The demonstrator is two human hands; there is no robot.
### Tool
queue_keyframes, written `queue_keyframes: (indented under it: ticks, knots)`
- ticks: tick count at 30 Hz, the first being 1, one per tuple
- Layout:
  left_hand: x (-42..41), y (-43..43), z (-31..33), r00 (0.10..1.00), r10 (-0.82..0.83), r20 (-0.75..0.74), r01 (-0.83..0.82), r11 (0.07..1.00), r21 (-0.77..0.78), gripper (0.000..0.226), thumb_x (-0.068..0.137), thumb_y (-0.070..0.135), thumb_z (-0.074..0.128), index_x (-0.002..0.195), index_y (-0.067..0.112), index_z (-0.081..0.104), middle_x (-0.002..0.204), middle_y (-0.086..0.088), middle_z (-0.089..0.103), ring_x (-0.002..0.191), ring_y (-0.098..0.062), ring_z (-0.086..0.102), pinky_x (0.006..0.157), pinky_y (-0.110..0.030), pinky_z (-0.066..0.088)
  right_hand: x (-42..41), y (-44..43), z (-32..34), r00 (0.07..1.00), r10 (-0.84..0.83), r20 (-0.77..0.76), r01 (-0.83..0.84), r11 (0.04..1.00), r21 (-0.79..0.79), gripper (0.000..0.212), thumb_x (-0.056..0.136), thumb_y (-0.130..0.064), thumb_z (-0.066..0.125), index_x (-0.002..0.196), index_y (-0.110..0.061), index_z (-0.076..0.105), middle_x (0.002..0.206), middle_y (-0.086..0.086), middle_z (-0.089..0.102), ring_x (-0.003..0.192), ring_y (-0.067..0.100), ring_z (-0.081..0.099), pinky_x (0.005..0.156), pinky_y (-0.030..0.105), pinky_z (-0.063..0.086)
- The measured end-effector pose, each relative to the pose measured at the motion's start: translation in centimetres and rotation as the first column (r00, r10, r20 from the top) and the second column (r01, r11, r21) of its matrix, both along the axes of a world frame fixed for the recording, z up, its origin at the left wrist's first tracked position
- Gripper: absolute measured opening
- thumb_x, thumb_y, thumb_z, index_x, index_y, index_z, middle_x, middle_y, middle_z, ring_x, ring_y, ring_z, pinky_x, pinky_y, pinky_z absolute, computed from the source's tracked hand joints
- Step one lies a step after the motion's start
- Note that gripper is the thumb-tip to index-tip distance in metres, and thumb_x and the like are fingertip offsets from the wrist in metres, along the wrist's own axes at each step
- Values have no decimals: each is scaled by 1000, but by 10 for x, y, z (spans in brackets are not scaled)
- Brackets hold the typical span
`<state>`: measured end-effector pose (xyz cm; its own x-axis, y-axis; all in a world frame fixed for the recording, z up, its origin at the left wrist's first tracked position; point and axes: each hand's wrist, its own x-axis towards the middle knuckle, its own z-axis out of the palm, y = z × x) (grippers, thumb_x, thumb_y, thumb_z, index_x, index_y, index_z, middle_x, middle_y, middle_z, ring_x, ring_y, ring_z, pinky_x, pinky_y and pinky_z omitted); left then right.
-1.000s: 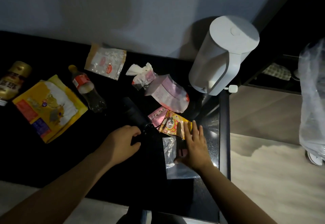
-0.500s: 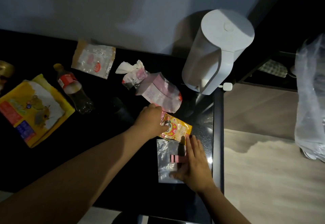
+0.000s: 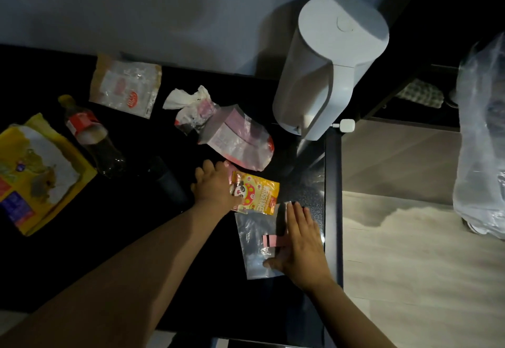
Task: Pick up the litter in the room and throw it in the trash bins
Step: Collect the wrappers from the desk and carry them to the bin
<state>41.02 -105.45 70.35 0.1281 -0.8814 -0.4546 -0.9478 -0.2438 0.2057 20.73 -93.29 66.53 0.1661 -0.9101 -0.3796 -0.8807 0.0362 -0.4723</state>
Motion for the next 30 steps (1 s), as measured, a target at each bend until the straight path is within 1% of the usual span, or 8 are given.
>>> queue_keyframes:
  ticks: [6, 10, 13, 17, 20, 22, 25, 30]
  knots:
    - [32, -1, -3, 998, 68, 18, -67, 998, -5, 70, 67, 36, 81, 118, 6, 44, 125, -16, 42, 116, -35, 43, 91, -41, 45, 8, -44, 4, 993, 117, 17, -117, 993, -9, 128, 67, -59, 74, 140, -38, -29, 152, -13, -22, 145, 15, -19, 117, 40, -10]
    - [51, -2, -3, 992, 123, 21, -124, 991, 43, 72, 68, 34, 81, 121, 4, 42, 126, -18, 45, 116, -35, 47, 92, -40, 44, 23, -77, 7, 980, 195, 32, -193, 980, -46, 132, 67, -51, 79, 140, -38, -30, 154, -10, -25, 143, 14, -25, 119, 39, -9]
    - [60, -2, -2, 982, 187, -27, -185, 981, 62, 67, 70, 29, 81, 119, 3, 43, 124, -19, 49, 113, -36, 53, 89, -39, 47, 34, -95, 11, 975, 221, 31, -217, 972, -94, 137, 64, -52, 80, 143, -36, -30, 154, -4, -34, 141, 19, -33, 115, 40, -13]
    - [77, -3, 5, 963, 238, -131, -238, 971, 12, 50, 72, 15, 77, 110, 2, 47, 114, -18, 59, 104, -34, 60, 81, -37, 50, 46, -118, 12, 965, 260, -22, -260, 956, -134, 132, 69, -46, 79, 141, -41, -32, 152, -1, -39, 137, 25, -39, 114, 53, -10]
    - [89, -1, 13, 928, 270, -256, -288, 957, -35, 47, 74, 7, 75, 111, 4, 47, 111, -15, 62, 101, -30, 62, 73, -32, 49, 56, -135, 9, 965, 260, -37, -262, 959, -104, 141, 58, -51, 84, 139, -44, -32, 153, -2, -36, 137, 31, -38, 111, 55, -11]
    - [97, 1, 18, 900, 288, -326, -326, 943, -67, 48, 74, 4, 75, 113, 4, 47, 111, -14, 61, 99, -27, 62, 69, -28, 46, 62, -145, 6, 968, 248, -29, -250, 964, -86, 140, 55, -55, 84, 141, -48, -26, 155, -4, -32, 138, 33, -34, 106, 54, -11]
    - [110, -2, 27, 873, 294, -390, -358, 928, -103, 51, 74, 2, 75, 116, 5, 47, 110, -13, 61, 91, -21, 59, 61, -22, 44, 65, -154, 0, 976, 219, -21, -219, 973, -70, 131, 57, -61, 80, 148, -45, -13, 160, -5, -18, 143, 33, -24, 111, 58, -6]
    - [126, -37, 34, 877, 280, -389, -347, 931, -113, 58, 74, 3, 75, 121, 9, 42, 105, -14, 62, 91, -24, 61, 67, -31, 47, 60, -148, -6, 980, 194, -35, -197, 969, -150, 115, 59, -68, 74, 152, -30, 18, 161, -2, 7, 147, 29, -8, 119, 55, 5]
